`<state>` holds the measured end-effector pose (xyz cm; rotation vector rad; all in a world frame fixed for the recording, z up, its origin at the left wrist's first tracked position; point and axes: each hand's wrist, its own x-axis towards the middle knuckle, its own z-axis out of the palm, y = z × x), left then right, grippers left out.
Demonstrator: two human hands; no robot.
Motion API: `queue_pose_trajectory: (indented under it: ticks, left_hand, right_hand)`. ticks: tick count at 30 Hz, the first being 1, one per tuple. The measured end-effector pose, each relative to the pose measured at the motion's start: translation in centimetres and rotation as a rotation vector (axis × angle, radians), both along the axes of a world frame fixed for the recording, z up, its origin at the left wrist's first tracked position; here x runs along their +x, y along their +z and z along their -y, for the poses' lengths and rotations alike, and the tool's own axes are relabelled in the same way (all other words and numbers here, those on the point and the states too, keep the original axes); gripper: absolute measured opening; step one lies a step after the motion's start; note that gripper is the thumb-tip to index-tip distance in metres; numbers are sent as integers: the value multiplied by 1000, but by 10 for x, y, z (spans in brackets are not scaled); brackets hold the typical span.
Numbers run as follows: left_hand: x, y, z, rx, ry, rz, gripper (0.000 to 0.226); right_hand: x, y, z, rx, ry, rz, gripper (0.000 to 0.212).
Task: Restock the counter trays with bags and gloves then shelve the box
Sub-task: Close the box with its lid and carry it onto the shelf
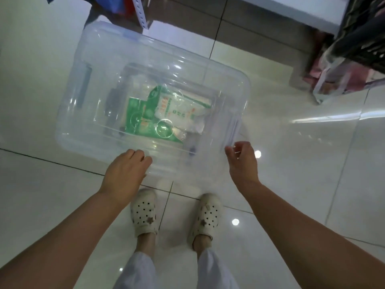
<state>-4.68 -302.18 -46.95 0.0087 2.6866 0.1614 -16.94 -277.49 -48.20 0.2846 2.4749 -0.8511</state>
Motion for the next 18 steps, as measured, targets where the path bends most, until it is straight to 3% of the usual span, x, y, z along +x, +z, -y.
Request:
queue_pose_trajectory:
  ticks: [4, 6, 10, 14, 16, 18]
  left_hand:
    - [0, -5, -5, 68, 23, -99, 41]
    - [-6, -8, -8, 93, 40, -127, 53]
    - [-33, -9, -17, 57, 81, 94, 87]
    - [-48, -16, -25, 33, 106, 161, 92]
    - [-46, -18, -26, 42, 120, 128, 89]
    - [-46, -19, -27, 45, 131, 97, 86]
  right_hand:
    - [3, -5, 0, -37, -93, 89, 25]
    - [1, -6, -2, -57, -148, 108, 33]
    - [-11, -10, -6, -126, -331, 166, 70]
    - [-23, -20, -7, -295, -429, 384, 90]
    - [-27, -24, -6, -392, -460, 464, 91]
    - [-29, -26, -4, -407, -453, 424, 73]
